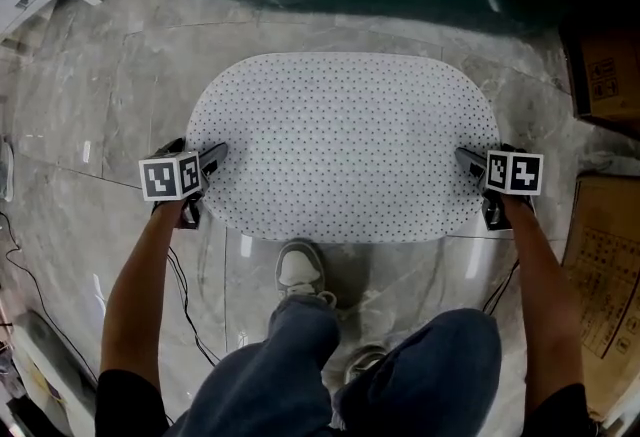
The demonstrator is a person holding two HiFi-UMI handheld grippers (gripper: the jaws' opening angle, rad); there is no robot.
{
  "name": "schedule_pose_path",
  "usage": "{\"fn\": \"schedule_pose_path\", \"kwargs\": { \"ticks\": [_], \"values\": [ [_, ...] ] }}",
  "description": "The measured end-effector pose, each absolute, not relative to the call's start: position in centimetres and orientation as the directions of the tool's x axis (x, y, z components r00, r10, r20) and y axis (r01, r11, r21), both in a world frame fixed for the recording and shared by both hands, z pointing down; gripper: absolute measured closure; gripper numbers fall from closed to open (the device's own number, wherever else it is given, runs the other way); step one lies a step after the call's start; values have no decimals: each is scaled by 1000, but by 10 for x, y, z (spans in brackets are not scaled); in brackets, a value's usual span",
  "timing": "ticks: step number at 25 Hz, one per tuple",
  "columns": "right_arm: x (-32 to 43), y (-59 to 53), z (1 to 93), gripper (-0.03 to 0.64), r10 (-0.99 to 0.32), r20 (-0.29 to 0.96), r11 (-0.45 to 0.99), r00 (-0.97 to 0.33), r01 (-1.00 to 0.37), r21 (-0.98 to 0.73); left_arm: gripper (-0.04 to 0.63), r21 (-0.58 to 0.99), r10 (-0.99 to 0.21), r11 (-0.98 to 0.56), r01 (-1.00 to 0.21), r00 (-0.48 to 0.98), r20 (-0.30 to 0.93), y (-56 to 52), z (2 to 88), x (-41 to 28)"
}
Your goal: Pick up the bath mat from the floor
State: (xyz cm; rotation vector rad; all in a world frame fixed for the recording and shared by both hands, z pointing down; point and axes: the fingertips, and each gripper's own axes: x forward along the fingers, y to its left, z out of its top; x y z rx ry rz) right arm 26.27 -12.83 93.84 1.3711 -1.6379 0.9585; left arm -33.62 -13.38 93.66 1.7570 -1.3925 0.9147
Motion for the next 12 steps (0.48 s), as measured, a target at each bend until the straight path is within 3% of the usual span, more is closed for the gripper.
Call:
{"fn": "schedule_pose_path", "kwargs": {
  "ticks": [6, 12],
  "values": [
    [256, -126, 936, 152, -420, 900, 138, -114, -989, -61, 210, 87, -467, -177, -980, 162, 869, -133, 935, -329],
    [241, -125, 933, 276, -417, 898, 168, -137, -983, -72, 314, 98, -472, -195, -976, 181, 863, -132, 932, -318]
  ]
}}
